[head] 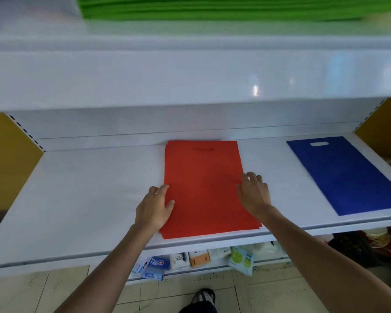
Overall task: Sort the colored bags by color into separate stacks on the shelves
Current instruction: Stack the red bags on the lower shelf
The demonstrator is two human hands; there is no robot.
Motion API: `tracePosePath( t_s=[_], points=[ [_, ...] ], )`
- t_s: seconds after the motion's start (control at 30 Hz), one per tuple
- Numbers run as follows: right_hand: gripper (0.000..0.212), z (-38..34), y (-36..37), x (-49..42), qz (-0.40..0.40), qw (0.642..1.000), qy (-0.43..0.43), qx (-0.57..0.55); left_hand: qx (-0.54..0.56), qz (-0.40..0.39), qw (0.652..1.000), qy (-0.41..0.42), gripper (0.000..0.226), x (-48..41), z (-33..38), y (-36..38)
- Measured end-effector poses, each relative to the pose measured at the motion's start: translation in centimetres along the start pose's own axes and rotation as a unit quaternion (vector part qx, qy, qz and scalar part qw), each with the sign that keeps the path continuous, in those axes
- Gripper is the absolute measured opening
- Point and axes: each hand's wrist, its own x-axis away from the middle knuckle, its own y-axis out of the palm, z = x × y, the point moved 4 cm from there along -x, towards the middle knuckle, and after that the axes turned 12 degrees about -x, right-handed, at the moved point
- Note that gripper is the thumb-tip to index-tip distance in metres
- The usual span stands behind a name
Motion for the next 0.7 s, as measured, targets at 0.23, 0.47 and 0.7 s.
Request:
tracePosePath(
  t_s=[0.23, 0.47, 0.7],
  points=[
    [0.038, -2.5, -7.0, 7.3, 0.091, 0.987, -0.078, -0.108, 0.035, 0.058, 0.996, 0.058, 0.043, 6.5, 2.5, -5.5],
    [0.036, -5.6, -18.0, 17.8, 0.174, 0.969, -0.117, -0.127, 0.066, 0.132, 0.98, 0.131, 0.039, 16.1, 5.5, -14.0],
    [0.035, -8.9, -30.7, 22.0, 0.276, 0.942, -0.131, -0.141, 0.094, 0.231, 0.952, 0.177, 0.033, 20.4, 7.7, -25.4]
  ],
)
